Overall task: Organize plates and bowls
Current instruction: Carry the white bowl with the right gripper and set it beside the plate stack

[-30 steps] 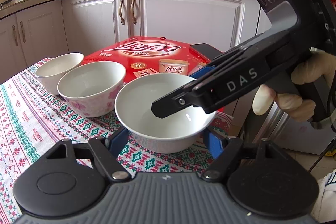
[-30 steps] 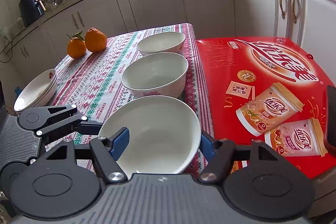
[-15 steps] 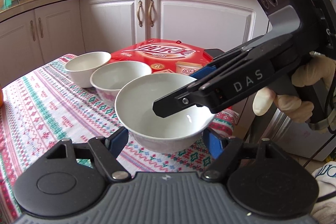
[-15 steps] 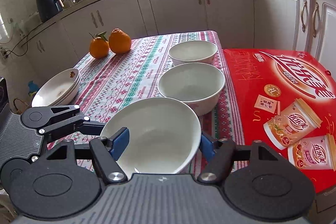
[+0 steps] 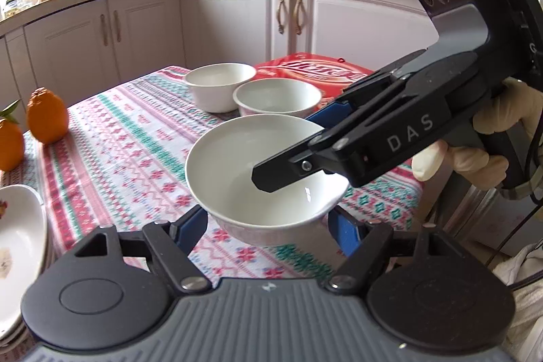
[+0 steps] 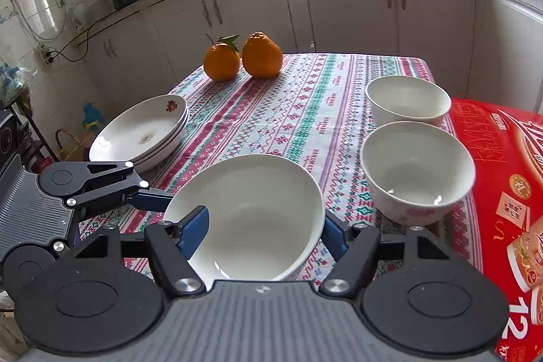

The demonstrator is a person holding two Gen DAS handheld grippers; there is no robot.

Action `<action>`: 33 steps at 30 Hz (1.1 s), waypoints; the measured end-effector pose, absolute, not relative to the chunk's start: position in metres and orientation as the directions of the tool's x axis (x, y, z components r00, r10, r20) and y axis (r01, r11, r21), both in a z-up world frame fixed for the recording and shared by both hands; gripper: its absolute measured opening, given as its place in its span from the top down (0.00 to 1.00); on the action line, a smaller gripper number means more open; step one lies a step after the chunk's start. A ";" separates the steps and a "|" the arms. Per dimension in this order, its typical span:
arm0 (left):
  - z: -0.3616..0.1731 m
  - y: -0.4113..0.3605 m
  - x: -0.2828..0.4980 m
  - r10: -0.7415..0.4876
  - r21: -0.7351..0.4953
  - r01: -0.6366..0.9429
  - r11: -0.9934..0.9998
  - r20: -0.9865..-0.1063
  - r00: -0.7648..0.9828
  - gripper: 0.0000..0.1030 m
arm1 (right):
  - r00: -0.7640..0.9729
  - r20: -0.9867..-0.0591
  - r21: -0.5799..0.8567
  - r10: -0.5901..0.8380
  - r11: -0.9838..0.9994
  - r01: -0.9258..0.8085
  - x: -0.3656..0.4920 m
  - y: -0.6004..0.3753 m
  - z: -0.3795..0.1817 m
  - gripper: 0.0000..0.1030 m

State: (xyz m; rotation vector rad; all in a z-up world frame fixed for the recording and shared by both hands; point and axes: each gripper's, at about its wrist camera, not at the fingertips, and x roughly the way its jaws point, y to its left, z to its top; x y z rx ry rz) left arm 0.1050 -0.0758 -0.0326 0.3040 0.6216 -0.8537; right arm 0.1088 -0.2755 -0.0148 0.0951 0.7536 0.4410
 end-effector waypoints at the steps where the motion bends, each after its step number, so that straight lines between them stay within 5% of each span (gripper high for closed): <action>1: -0.032 -0.072 0.107 -0.600 0.009 0.772 0.636 -0.623 0.502 0.25 | 0.638 -0.642 0.238 0.425 0.901 -0.362 0.112 -0.271 -0.015 0.27; 29: -0.048 -0.044 0.134 -0.559 -0.020 0.721 0.693 -0.646 0.519 0.24 | 0.587 -0.670 0.246 0.455 0.882 -0.403 0.154 -0.234 -0.032 0.26; 33: -0.046 -0.043 0.131 -0.573 -0.021 0.726 0.688 -0.630 0.525 0.08 | 0.601 -0.652 0.248 0.463 0.879 -0.408 0.149 -0.235 -0.030 0.05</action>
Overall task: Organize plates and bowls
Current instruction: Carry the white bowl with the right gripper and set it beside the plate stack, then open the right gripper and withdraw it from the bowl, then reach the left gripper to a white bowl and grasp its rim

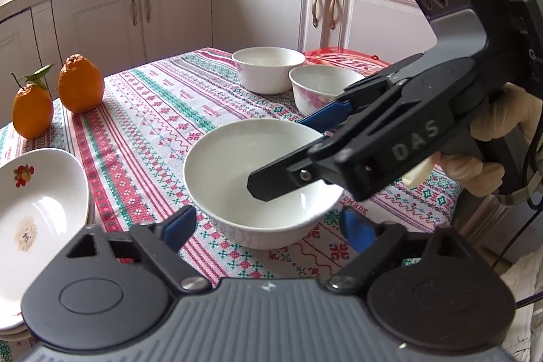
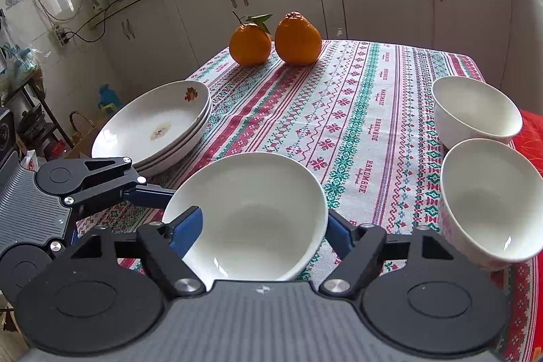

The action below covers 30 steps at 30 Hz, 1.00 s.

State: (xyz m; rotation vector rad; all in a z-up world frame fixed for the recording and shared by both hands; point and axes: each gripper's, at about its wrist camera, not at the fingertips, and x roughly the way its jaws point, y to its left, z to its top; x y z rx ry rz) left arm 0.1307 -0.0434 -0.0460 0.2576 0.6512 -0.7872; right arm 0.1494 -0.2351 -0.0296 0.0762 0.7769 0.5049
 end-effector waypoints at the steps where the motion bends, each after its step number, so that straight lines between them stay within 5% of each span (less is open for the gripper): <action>1: -0.045 -0.043 0.130 -0.574 -0.017 0.727 0.686 -0.627 0.527 0.08 | 0.614 -0.644 0.238 0.456 0.883 -0.405 0.147 -0.235 -0.028 0.00; 30: 0.012 -0.087 0.116 -0.608 0.054 0.756 0.653 -0.557 0.565 0.02 | 0.797 -0.593 -0.017 0.115 0.988 -0.155 0.078 -0.310 -0.009 0.00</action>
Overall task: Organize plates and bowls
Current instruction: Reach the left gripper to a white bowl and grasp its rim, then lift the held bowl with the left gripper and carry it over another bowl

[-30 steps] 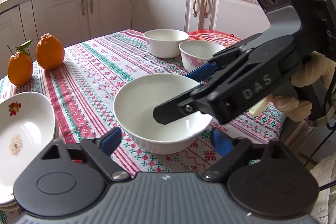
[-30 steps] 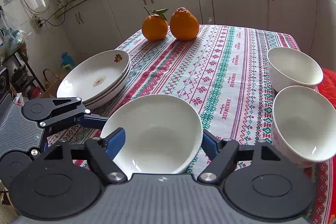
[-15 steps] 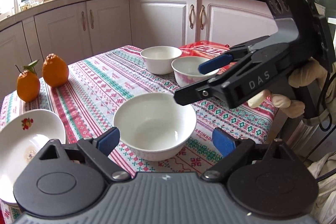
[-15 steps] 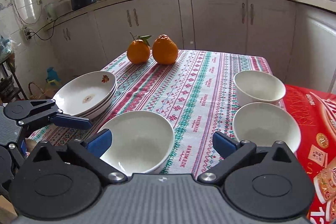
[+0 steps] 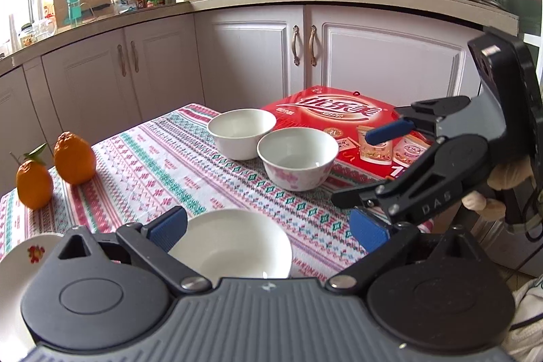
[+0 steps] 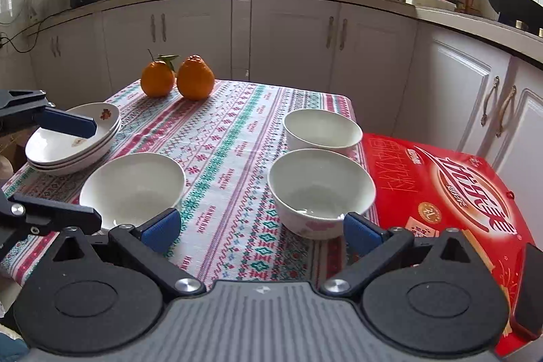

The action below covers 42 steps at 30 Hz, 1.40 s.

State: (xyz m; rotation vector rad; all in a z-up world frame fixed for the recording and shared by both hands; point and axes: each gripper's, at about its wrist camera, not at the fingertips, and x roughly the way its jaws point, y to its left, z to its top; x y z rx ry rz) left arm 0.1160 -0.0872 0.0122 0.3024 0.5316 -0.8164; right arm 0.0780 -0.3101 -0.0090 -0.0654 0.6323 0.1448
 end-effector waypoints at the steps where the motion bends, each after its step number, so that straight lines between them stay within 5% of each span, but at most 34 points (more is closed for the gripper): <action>1: 0.012 -0.091 0.119 -0.608 0.051 0.756 0.652 -0.561 0.562 0.02 | 0.797 -0.594 -0.017 0.109 0.989 -0.148 0.078 -0.313 -0.010 0.00; 42: -0.026 -0.218 0.250 -0.573 -0.052 0.805 0.591 -0.729 0.374 0.02 | 0.777 -0.619 -0.070 0.112 0.978 -0.196 0.138 -0.354 -0.063 0.00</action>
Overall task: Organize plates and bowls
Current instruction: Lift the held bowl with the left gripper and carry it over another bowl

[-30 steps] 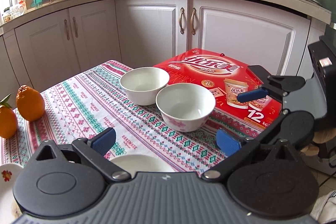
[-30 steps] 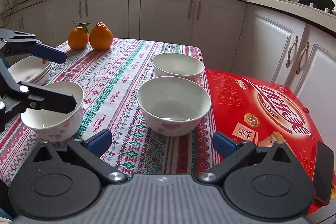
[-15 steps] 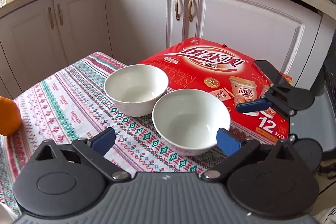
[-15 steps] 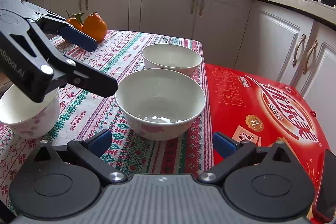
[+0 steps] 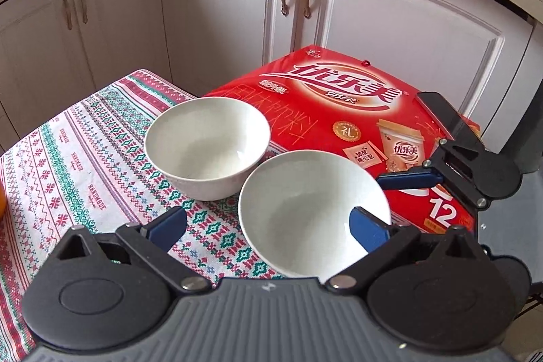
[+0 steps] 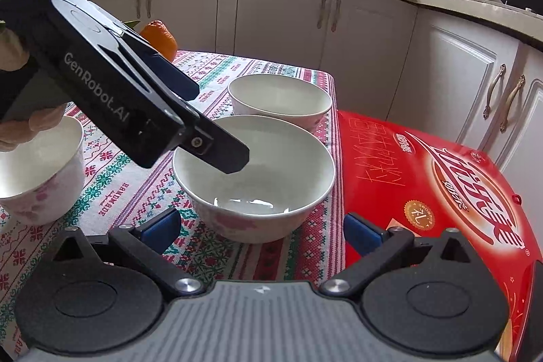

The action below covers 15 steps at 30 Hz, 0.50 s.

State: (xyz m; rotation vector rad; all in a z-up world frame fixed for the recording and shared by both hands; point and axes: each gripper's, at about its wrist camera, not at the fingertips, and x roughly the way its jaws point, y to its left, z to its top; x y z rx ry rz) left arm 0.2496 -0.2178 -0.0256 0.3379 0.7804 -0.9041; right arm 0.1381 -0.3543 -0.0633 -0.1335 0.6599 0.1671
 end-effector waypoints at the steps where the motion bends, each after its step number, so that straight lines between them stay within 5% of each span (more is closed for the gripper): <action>1: -0.027 -0.219 0.251 -0.573 -0.057 0.807 0.588 -0.733 0.366 0.03 | 0.778 -0.618 -0.071 0.115 0.977 -0.201 0.137 -0.354 -0.064 0.00; 9: -0.035 -0.231 0.261 -0.574 -0.098 0.808 0.580 -0.754 0.320 0.10 | 0.780 -0.610 -0.069 0.137 0.972 -0.225 0.139 -0.355 -0.065 0.05; 15: -0.037 -0.233 0.266 -0.578 -0.130 0.804 0.580 -0.761 0.295 0.26 | 0.786 -0.601 -0.078 0.144 0.968 -0.237 0.139 -0.356 -0.063 0.12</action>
